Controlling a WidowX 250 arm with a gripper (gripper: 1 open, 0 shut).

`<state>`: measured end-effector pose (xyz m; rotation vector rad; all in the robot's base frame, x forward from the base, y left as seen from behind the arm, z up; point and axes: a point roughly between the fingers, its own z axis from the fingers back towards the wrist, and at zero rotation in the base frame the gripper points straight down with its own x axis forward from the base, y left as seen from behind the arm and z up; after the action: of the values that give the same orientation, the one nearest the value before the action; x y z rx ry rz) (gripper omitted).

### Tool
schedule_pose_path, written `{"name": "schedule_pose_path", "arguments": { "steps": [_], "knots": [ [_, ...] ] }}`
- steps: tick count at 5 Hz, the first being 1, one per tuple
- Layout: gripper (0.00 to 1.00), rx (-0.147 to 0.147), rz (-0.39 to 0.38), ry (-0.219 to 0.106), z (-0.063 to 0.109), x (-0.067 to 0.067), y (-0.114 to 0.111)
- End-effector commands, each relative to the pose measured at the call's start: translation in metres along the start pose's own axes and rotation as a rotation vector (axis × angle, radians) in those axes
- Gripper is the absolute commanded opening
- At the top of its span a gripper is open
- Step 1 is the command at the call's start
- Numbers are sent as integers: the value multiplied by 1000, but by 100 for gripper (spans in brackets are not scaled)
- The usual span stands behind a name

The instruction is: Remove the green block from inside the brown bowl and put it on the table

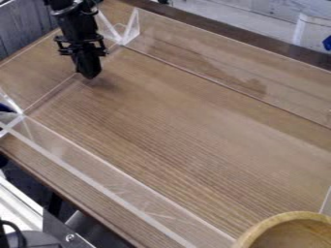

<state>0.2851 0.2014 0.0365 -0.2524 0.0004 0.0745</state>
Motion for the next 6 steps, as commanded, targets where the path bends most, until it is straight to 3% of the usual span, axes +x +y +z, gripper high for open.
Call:
{"name": "schedule_pose_path", "arguments": {
  "steps": [1, 2, 4, 6],
  "knots": [
    [0, 52, -24, -31, 12, 6, 1],
    [0, 78, -26, -21, 10, 6, 4],
    [0, 20, -23, 29, 10, -2, 5],
    [0, 31, 4, -13, 31, -10, 4]
  ]
}}
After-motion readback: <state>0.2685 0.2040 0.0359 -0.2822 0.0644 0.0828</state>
